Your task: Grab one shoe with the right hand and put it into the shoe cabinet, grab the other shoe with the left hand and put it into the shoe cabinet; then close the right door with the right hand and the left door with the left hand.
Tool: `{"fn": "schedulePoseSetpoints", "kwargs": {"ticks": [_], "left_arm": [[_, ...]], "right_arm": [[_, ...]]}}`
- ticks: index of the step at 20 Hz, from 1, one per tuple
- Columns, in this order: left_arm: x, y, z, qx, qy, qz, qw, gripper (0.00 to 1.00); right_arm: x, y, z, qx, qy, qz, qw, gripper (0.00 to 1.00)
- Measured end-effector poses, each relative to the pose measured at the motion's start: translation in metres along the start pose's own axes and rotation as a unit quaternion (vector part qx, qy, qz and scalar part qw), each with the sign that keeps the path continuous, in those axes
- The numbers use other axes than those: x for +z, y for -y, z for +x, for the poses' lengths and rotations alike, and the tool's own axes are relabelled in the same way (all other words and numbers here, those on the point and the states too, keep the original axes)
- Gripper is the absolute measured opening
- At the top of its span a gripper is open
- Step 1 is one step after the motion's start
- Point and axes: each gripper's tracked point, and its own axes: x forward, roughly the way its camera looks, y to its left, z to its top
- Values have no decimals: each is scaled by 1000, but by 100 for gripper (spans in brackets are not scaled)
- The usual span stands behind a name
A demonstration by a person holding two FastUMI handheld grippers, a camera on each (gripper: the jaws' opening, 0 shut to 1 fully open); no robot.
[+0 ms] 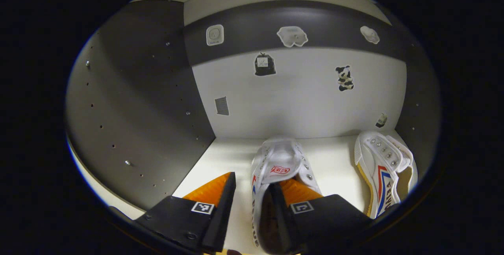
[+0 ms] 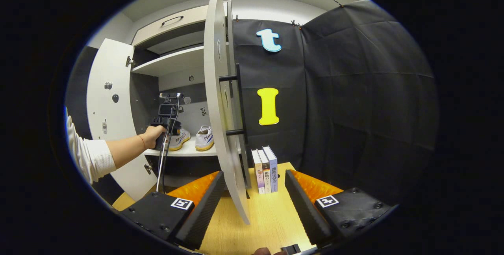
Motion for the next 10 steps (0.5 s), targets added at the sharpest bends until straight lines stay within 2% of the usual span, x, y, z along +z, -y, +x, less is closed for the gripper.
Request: {"fn": "schedulePoseSetpoints", "kwargs": {"ticks": [4, 6, 10], "left_arm": [[10, 4, -41, -12, 55, 11, 998, 83], [18, 5, -68, -17, 87, 19, 996, 87], [24, 16, -125, -55, 132, 18, 990, 89]], "right_arm": [[5, 7, -7, 2, 7, 0, 1000, 98], [6, 10, -9, 1, 8, -2, 1000, 98], [12, 14, -11, 2, 14, 1, 1000, 98]]}}
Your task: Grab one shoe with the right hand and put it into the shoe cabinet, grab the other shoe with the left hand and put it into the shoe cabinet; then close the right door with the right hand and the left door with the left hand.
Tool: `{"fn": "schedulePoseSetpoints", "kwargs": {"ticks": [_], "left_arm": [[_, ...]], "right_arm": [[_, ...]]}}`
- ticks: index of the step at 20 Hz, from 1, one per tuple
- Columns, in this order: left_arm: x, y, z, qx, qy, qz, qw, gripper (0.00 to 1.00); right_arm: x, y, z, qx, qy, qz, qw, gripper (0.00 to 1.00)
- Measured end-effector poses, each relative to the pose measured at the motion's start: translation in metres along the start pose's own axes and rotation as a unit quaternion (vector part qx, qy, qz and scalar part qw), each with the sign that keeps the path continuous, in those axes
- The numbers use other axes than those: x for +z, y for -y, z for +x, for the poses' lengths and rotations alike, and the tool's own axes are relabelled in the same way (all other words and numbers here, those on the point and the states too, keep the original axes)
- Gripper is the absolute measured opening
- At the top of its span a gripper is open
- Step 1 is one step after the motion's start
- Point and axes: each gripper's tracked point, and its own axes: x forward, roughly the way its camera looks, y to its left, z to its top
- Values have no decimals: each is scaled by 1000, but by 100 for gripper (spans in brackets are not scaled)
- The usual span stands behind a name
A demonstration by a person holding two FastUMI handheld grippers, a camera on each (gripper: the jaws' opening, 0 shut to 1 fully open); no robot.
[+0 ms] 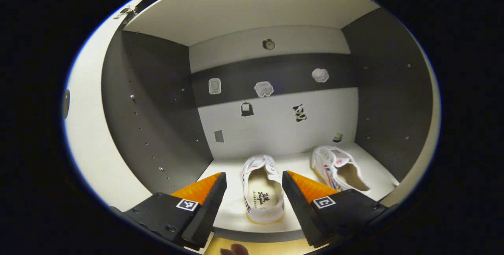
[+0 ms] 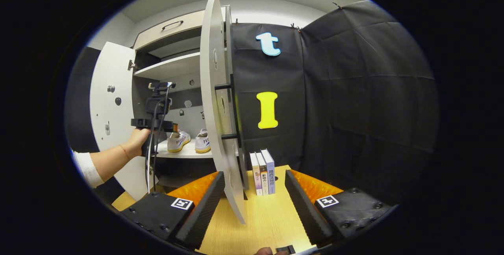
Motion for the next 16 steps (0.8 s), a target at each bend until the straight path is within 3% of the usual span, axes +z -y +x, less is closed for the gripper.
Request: {"fn": "schedulePoseSetpoints", "kwargs": {"ticks": [2, 8, 16], "left_arm": [[9, 0, -29, -5, 18, 2, 1000, 97], [18, -4, -123, -28, 69, -26, 997, 96], [-3, -35, -230, -17, 79, -66, 995, 97]], "right_arm": [[3, 2, 0, -1, 2, -1, 1000, 98], [21, 1, 8, 7, 9, 1, 1000, 98], [63, 23, 36, -9, 37, -1, 999, 98]]}}
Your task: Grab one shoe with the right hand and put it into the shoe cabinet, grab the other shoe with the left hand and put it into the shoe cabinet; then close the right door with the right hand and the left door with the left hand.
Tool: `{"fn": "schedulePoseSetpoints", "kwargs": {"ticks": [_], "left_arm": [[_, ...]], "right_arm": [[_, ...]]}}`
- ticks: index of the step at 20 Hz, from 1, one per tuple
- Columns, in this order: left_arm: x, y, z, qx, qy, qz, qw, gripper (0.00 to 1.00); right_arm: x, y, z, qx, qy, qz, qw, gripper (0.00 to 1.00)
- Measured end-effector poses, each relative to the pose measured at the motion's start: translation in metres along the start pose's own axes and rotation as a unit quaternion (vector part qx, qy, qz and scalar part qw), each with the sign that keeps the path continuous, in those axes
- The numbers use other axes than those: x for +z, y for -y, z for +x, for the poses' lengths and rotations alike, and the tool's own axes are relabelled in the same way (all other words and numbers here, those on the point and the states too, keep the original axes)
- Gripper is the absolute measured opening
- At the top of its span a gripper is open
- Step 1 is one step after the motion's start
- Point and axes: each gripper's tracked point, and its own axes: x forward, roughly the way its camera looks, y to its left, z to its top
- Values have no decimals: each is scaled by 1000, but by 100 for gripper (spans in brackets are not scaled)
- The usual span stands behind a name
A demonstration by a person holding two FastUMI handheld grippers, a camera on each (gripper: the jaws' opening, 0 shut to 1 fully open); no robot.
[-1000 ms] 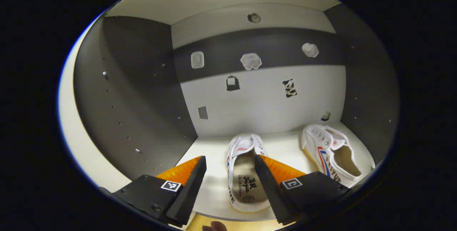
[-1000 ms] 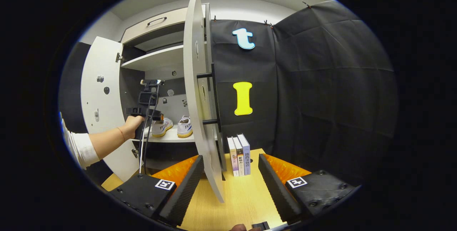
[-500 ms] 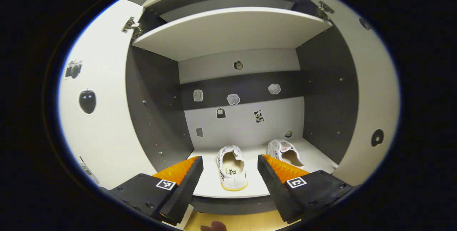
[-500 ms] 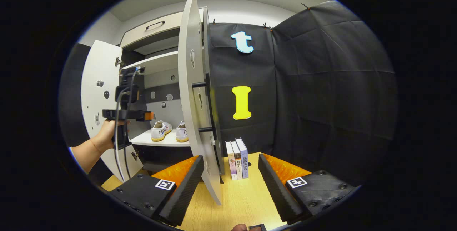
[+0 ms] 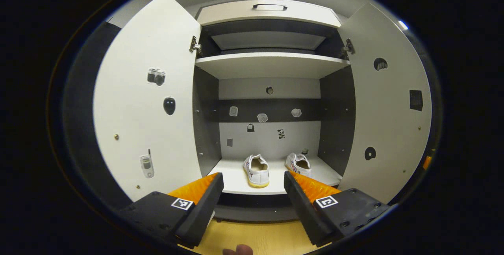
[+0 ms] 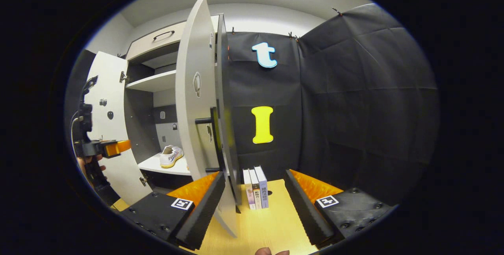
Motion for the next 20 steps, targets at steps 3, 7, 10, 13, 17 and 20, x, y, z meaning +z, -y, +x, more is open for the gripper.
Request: {"fn": "schedulePoseSetpoints", "kwargs": {"ticks": [3, 7, 10, 13, 17, 20], "left_arm": [[2, -7, -30, 2, 1, -6, 1000, 97], [2, -18, -66, 1, 16, -5, 1000, 98], [-3, -28, -87, 5, 16, -12, 1000, 98], [-6, -36, -101, 1, 27, -8, 1000, 98], [-14, -48, -113, -5, 23, -2, 1000, 97], [-23, -61, -115, -4, 14, -6, 1000, 98]], "right_arm": [[4, 3, 17, 0, 3, -2, 1000, 98], [18, 3, 39, 1, 17, -15, 1000, 97], [28, 1, 48, 4, 24, -10, 1000, 98], [28, -5, 53, 13, 24, -7, 1000, 97], [27, -10, 54, 17, 20, 3, 1000, 96], [28, -15, 51, 10, 31, -9, 999, 97]]}}
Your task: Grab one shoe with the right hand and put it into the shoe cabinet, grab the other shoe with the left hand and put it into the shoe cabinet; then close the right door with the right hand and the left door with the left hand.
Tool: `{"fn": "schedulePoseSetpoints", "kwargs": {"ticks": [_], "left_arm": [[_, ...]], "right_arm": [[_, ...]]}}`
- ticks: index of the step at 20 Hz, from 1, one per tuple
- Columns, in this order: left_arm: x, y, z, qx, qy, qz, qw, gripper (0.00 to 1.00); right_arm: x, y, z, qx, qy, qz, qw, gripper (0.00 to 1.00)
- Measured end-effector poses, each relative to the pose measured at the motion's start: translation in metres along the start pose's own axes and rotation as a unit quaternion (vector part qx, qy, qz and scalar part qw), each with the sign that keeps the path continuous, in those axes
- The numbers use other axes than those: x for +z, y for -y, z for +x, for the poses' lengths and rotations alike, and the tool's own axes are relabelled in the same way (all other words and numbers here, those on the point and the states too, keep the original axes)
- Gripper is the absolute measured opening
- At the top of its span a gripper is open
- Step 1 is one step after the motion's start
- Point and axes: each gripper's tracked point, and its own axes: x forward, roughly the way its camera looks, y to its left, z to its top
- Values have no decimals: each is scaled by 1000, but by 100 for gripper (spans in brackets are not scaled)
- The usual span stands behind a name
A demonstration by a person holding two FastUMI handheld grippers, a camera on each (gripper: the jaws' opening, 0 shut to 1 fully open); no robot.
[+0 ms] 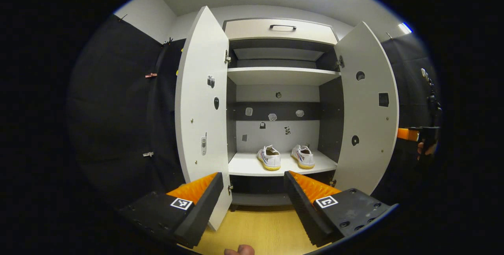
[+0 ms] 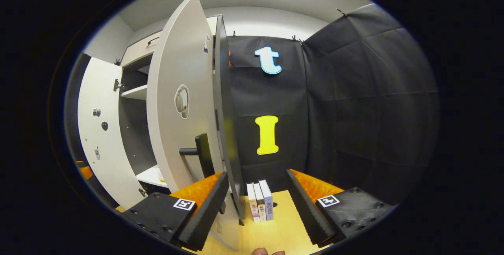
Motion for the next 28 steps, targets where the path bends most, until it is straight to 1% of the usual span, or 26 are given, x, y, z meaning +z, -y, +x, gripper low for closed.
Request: {"fn": "schedulePoseSetpoints", "kwargs": {"ticks": [2, 6, 9, 13, 18, 21, 24, 26, 28], "left_arm": [[-3, -10, -2, 3, -4, 0, 1000, 97], [-6, -28, -6, 13, -6, -4, 1000, 97], [-6, -41, -8, 19, -4, -8, 1000, 97], [-9, -56, -9, 28, -6, -11, 1000, 98], [-12, -72, -11, 36, -6, -20, 999, 98], [-11, -81, -11, 40, -4, -22, 999, 97], [-10, -89, -9, 43, -3, -30, 999, 97], [-9, -97, -6, 46, -2, -32, 998, 97], [-7, -108, -4, 53, 1, -26, 998, 97]], "right_arm": [[2, -2, -2, -6, 8, -20, 1000, 96], [-2, -27, -5, 3, 4, -6, 1000, 97], [-5, -46, -7, 13, 6, -7, 1000, 96], [-10, -85, -7, 47, 0, 2, 999, 97], [-15, -134, 3, 86, -5, -13, 996, 96], [-16, -168, 1, 114, -10, -4, 993, 98], [-10, -189, -4, 128, 11, 3, 992, 98], [-8, -205, -13, 151, 29, -6, 988, 98], [-5, -201, -19, 134, 50, -27, 989, 98]]}}
